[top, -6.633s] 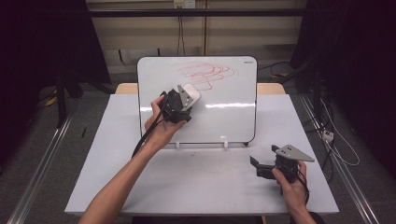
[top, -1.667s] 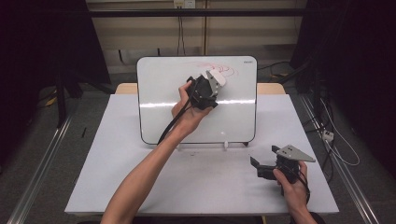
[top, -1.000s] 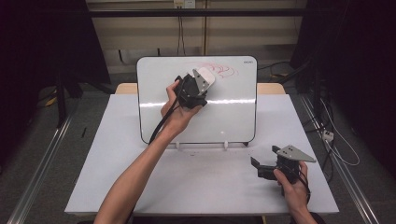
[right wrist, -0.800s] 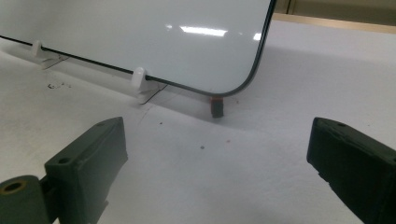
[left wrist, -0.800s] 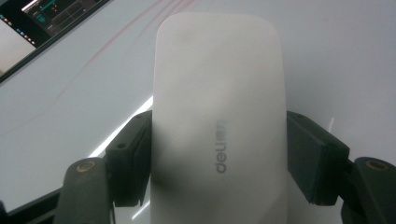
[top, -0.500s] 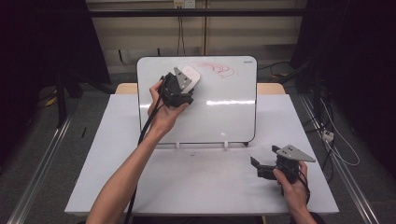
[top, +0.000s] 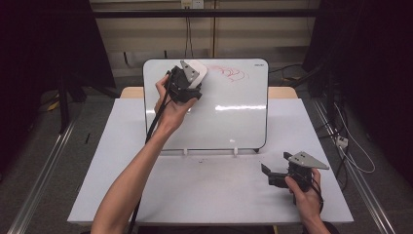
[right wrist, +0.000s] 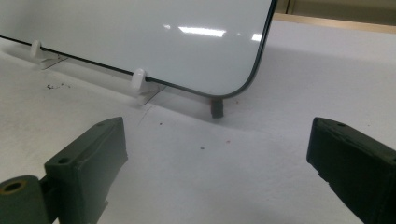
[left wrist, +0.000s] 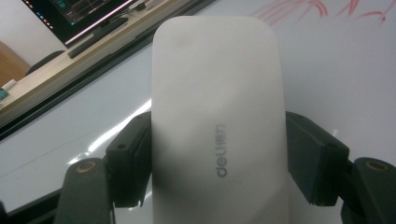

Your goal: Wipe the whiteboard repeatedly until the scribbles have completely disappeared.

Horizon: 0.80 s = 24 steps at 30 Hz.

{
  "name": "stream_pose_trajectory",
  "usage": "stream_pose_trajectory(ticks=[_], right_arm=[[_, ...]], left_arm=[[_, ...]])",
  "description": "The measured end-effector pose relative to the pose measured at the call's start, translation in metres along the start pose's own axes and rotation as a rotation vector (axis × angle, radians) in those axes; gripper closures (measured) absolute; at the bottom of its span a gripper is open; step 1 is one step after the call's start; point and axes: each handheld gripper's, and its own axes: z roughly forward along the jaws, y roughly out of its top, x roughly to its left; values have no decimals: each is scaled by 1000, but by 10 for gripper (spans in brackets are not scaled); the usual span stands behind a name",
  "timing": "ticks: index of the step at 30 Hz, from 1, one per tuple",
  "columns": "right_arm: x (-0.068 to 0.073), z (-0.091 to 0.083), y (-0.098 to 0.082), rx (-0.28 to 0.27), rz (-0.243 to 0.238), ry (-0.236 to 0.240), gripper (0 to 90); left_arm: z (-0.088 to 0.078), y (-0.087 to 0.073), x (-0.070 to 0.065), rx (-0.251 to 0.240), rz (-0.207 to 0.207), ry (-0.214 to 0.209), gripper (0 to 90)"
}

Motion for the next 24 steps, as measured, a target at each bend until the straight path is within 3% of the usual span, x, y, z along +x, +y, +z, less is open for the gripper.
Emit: stream_pose_trajectory(ticks=[5,14,16,24], right_arm=[[0,1,0,2,1,-4,49],[0,1,0,2,-4,-2,49],[0,1,0,3,-4,-1,49],[0,0,0,4,-3,2,49]], left_arm=[[3,4,-6,-5,-21,19,309],[8,12,-13,-1,8,12,310],[8,15,-17,4,31,22,310],[15,26,-30,16,43,21,310]])
